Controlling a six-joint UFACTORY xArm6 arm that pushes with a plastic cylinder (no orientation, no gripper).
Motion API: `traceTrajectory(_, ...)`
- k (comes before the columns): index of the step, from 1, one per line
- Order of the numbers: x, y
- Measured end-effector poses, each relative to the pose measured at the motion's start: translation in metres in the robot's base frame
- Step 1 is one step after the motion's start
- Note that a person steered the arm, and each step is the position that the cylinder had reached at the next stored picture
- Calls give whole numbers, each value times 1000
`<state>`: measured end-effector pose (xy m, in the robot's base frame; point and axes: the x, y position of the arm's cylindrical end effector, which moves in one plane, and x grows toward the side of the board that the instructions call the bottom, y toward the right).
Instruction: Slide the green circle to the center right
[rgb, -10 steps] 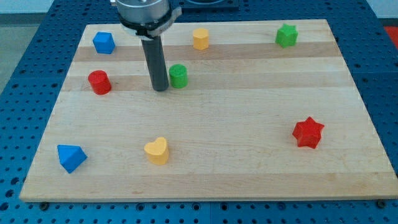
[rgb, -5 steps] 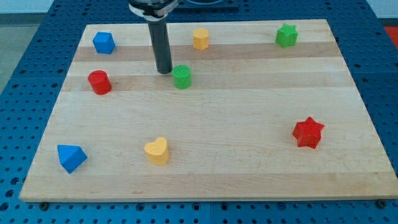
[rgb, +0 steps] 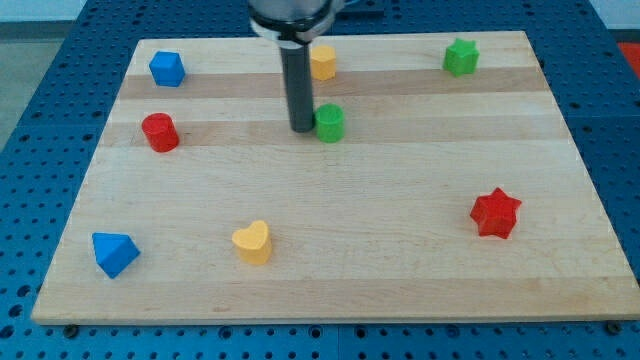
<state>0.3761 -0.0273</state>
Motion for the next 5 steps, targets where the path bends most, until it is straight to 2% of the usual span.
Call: traceTrajectory(5, 0, 170)
